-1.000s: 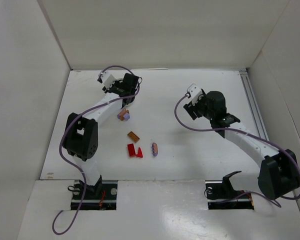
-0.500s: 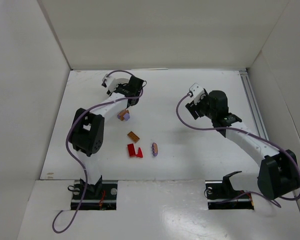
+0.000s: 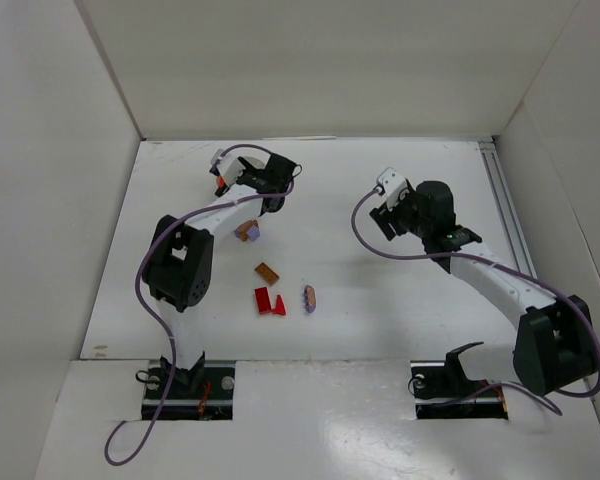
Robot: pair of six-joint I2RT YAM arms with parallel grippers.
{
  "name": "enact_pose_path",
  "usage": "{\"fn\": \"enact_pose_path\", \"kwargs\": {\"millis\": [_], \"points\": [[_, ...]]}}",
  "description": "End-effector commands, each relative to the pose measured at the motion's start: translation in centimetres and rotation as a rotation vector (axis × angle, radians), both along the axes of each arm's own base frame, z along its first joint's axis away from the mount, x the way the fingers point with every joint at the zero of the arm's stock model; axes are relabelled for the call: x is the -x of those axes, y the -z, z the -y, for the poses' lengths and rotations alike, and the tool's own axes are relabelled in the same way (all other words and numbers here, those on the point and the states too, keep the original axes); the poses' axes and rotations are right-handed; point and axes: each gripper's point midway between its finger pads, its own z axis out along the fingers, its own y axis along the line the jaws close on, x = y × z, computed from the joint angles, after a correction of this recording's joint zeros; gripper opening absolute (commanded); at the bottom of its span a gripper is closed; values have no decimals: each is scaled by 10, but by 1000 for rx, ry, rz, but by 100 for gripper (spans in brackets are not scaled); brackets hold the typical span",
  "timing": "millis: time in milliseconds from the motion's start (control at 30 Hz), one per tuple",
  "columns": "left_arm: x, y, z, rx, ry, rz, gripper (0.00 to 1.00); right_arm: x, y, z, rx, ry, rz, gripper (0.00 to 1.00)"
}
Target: Sort the legos into containers by color
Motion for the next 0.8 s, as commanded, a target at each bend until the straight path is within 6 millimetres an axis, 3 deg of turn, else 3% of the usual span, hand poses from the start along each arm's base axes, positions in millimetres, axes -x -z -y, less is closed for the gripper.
{"fn": "enact_pose_path", "kwargs": {"millis": [0, 67, 167, 200, 233, 267, 300, 333, 367, 433, 467, 533, 567, 667, 700, 767], "points": [[6, -31, -3, -4, -15, 35, 56, -3, -9, -4, -23, -23, 28, 71], [10, -40, 0, 3, -5, 47, 56, -2, -9, -6, -27, -33, 26, 71], [27, -50, -1, 0, 46, 16, 73, 5, -7, -18, -32, -75, 13, 75], [39, -57, 0, 5, 78, 14, 81, 7, -9, -23, -40, -83, 6, 77], [47, -70, 1, 22, 133, 12, 95, 14, -1, -35, -31, -118, -19, 82], [49, -57, 4, 12, 171, -31, 99, 18, -1, -43, -31, -139, -20, 86], [59, -72, 4, 36, 209, -8, 100, 22, -1, -50, -36, -145, -26, 89], [67, -59, 11, 62, 282, -41, 100, 27, -1, -58, -43, -155, -32, 95], [74, -60, 14, 67, 336, -52, 100, 32, 3, -67, -47, -176, -47, 100], [97, -59, 13, 57, 455, -82, 100, 55, 14, -93, -47, -229, -82, 100], [104, -58, 28, 98, 557, -83, 100, 58, 14, -97, -40, -209, -81, 100], [124, -62, 34, 138, 659, -72, 100, 83, 25, -119, -59, -235, -132, 100], [139, -42, 42, 181, 724, -113, 100, 92, 26, -124, -74, -237, -147, 100], [171, -21, 42, 239, 781, -129, 100, 116, 33, -145, -128, -190, -191, 98], [177, -18, 43, 263, 793, -115, 100, 118, 40, -141, -128, -129, -201, 97], [187, -20, 39, 284, 801, -79, 100, 134, 46, -155, -193, -95, -247, 95]]}}
